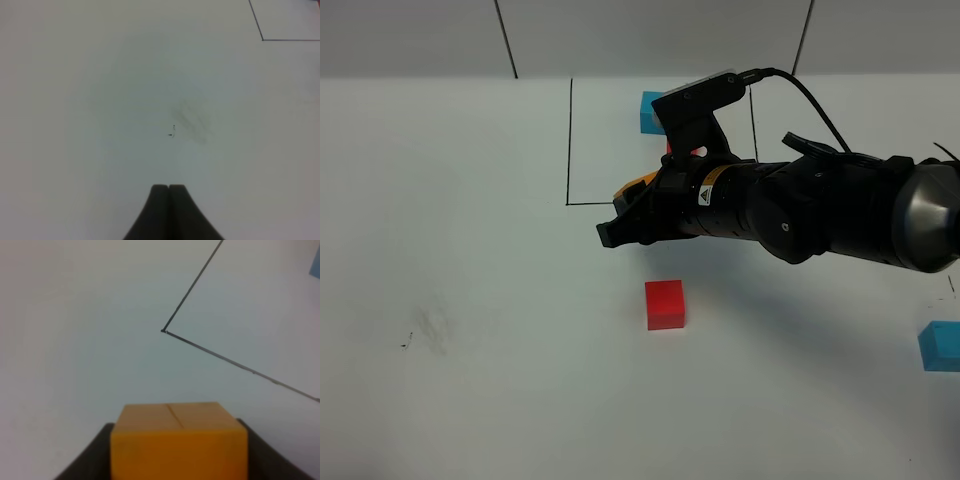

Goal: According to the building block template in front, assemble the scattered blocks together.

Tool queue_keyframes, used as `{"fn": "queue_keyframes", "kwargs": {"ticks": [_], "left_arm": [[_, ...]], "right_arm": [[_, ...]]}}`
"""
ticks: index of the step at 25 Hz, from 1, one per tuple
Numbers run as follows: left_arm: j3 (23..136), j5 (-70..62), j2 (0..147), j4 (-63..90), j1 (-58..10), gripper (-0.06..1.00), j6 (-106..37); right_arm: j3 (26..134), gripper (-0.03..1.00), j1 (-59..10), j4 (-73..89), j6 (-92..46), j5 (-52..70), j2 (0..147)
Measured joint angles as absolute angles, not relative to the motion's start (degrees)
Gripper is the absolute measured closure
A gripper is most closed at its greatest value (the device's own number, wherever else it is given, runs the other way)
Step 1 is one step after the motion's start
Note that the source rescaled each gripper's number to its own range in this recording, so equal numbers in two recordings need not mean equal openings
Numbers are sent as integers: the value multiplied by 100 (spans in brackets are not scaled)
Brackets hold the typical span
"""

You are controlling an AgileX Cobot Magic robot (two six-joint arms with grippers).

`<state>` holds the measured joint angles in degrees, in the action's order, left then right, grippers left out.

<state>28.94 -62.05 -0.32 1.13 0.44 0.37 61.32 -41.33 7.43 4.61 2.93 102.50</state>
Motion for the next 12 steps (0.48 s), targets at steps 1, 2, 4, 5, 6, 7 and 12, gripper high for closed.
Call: {"fn": "queue_keyframes", "kwargs": {"ticks": [1, 2, 4, 5, 6, 7, 12], "left_arm": [[2894, -6205, -32, 113, 44, 94, 37], [2894, -6205, -32, 113, 44, 94, 37], [2894, -6205, -32, 113, 44, 94, 37], [2894, -6205, -32, 113, 44, 94, 37], [2894, -6205, -32, 113, 44, 94, 37], [2894, -6205, -32, 113, 44, 94, 37], [2894, -6205, -32, 113, 44, 94, 37]], "right_arm": [[6132, 52, -4133, 743, 461, 307, 10250], [6132, 52, -4133, 798, 461, 321, 10257], [6133, 52, -4133, 949, 461, 339, 10286], [6133, 52, -4133, 1053, 461, 353, 10310], [6133, 52, -4133, 1166, 466, 367, 10339], [6133, 52, -4133, 1292, 486, 396, 10375], [6133, 52, -4133, 1947, 698, 624, 10550]]}}
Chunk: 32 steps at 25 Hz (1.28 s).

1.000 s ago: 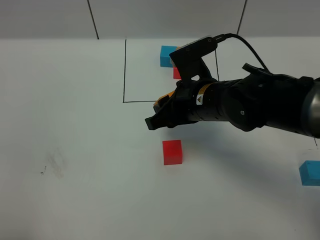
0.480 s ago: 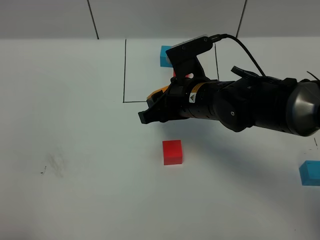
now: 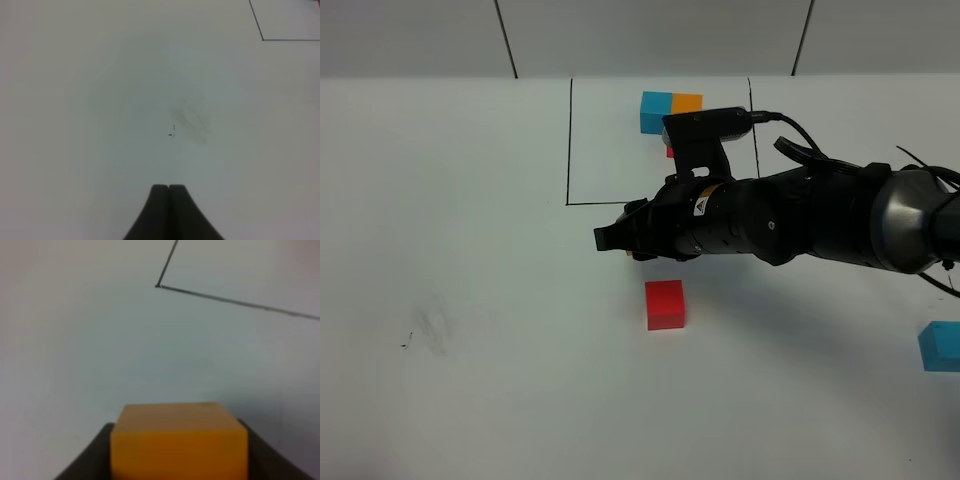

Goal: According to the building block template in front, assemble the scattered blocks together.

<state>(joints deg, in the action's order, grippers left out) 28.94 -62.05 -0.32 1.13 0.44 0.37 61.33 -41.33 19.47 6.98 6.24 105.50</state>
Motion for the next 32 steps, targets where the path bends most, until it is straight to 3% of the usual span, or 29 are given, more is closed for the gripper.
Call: {"fn": "queue_keyframes", "kwargs": {"ticks": [9, 32], "left_arm": [[2894, -6205, -32, 100, 44, 94, 37], [2894, -6205, -32, -456, 44, 94, 37]], "right_arm": [[6641, 52, -4133, 2301, 1076, 1117, 10919], [6895, 52, -4133, 398, 2700, 1406, 11475]]}}
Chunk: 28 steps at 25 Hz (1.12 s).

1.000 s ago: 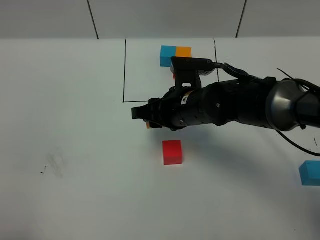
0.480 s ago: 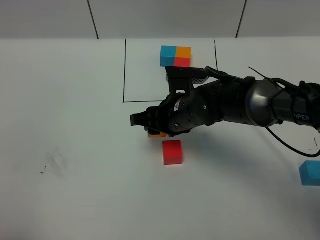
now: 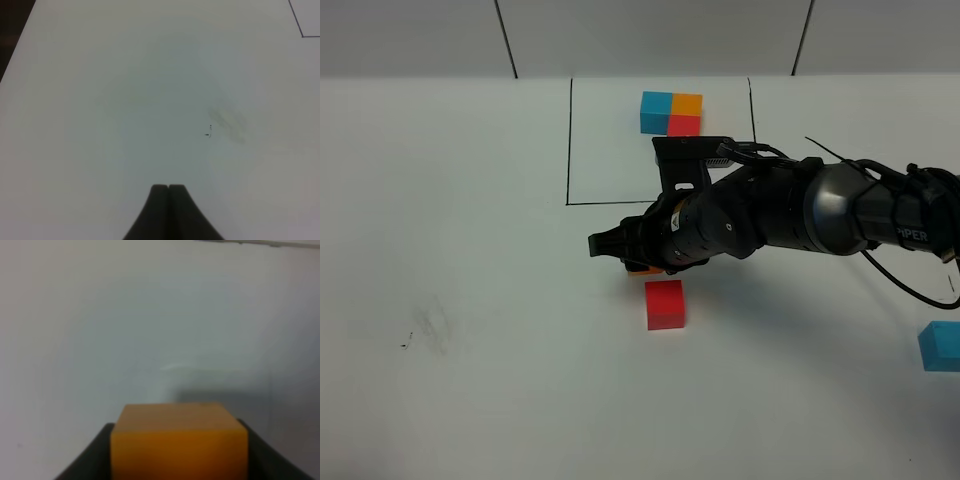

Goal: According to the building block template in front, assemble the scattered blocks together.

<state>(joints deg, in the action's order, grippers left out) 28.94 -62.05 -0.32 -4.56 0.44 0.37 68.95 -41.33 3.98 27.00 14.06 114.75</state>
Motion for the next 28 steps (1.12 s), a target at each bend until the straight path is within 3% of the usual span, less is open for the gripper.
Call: {"fn": "queue_keyframes", "kwargs": {"ticks": [28], "left_arm": [[2894, -6205, -32, -458, 44, 94, 37]], "right_arm": [[6896, 52, -4086, -1860, 5012, 2074, 11475]]}}
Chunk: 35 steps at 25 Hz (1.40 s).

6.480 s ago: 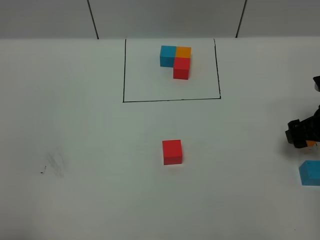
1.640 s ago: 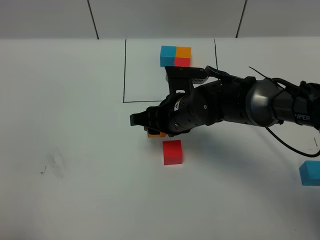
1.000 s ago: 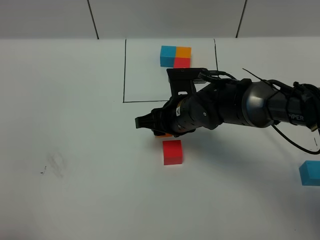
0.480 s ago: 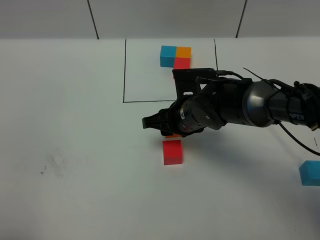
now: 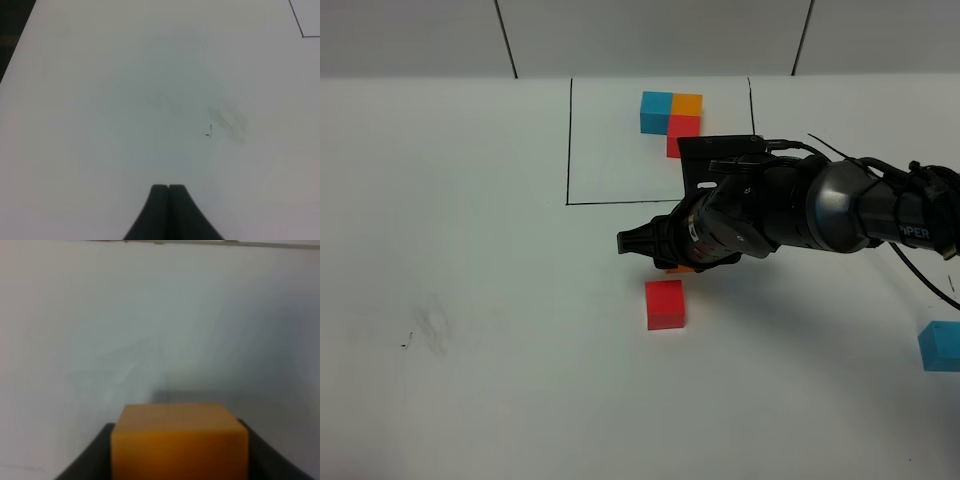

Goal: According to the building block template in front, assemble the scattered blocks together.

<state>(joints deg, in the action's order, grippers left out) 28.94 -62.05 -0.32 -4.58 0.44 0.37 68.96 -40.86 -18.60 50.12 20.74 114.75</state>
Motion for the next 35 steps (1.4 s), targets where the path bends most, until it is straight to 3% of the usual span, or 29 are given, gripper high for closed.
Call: {"fn": "queue_keyframes", "kwargs": {"ticks": [35], "left_arm": [[2894, -6205, -32, -458, 44, 94, 37]], "right_arm": [[6908, 52, -4245, -1860, 5107, 1809, 11637]]}}
